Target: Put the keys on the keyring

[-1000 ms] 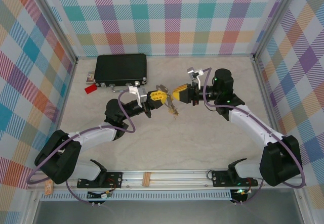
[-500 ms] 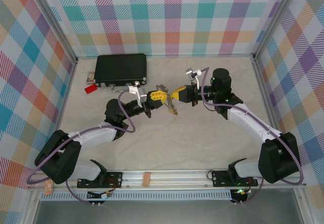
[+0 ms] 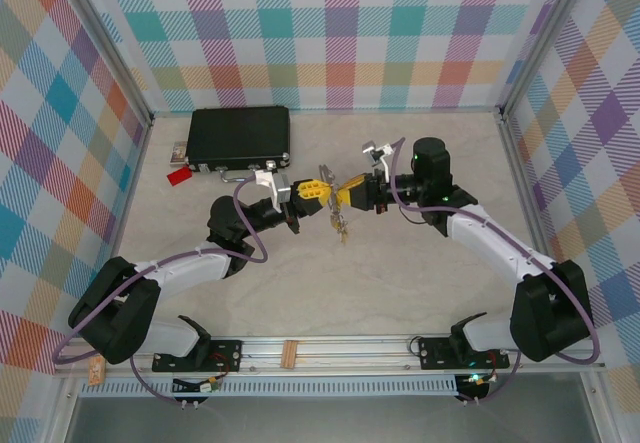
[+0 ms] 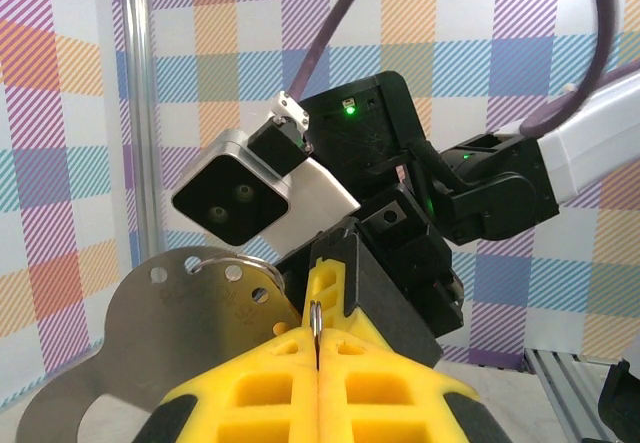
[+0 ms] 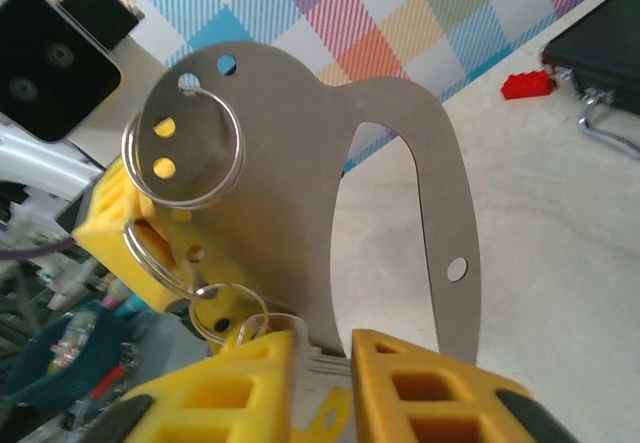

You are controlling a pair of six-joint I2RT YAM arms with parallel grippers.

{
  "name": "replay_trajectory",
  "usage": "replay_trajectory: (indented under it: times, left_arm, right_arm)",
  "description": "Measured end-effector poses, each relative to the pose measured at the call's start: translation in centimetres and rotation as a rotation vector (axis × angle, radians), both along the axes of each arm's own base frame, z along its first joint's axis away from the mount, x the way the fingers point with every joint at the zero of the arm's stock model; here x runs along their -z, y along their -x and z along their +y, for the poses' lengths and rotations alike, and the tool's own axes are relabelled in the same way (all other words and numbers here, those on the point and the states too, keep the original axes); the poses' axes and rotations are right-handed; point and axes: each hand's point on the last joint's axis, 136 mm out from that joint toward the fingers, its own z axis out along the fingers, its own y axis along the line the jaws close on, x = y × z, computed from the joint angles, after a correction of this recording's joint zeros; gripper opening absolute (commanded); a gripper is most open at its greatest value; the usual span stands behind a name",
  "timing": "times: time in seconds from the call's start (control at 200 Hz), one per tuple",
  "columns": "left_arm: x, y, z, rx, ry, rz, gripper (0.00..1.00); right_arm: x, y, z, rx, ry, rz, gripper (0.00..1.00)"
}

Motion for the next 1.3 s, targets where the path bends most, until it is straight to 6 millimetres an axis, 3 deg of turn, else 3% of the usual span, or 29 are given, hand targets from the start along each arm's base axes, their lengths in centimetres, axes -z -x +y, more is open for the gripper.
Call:
replay_trajectory:
  times: [0.39, 0.545, 0.665, 0.805, 1.045, 1.3]
  left_arm:
    - [0.0, -0.2, 0.1, -0.007, 0.005, 0.010, 0.00]
    - [-0.1, -0.3, 0.1, -0.011, 0.013, 0.026, 0.00]
    - [-0.1, -0.3, 0.1, -0.006, 0.017, 0.038, 0.00]
    - [0.0, -0.4, 0.0, -0.009, 0.018, 0.045, 0.00]
    - [-0.1, -0.5, -0.1, -0.008, 0.022, 0.040, 0.00]
    - [-0.2, -0.5, 0.0, -0.008, 0.025, 0.035, 0.00]
  right_arm:
    - [-1.9, 0.5, -1.3, 0.102, 0.011, -0.143, 0.42]
    - [-0.3, 1.0, -1.6, 0.136, 0.021, -0.192, 0.41]
    - [0.8, 1.7, -0.2, 0.130, 0.064, -0.270, 0.41]
    - [0.9, 2.1, 0.8, 0.131, 0.086, -0.348, 0.40]
    - [0.9, 0.8, 0.4, 0.200, 0.121, -0.412, 0.38]
    - [0.0, 1.6, -0.7, 0.230, 0.115, -0.480, 0.38]
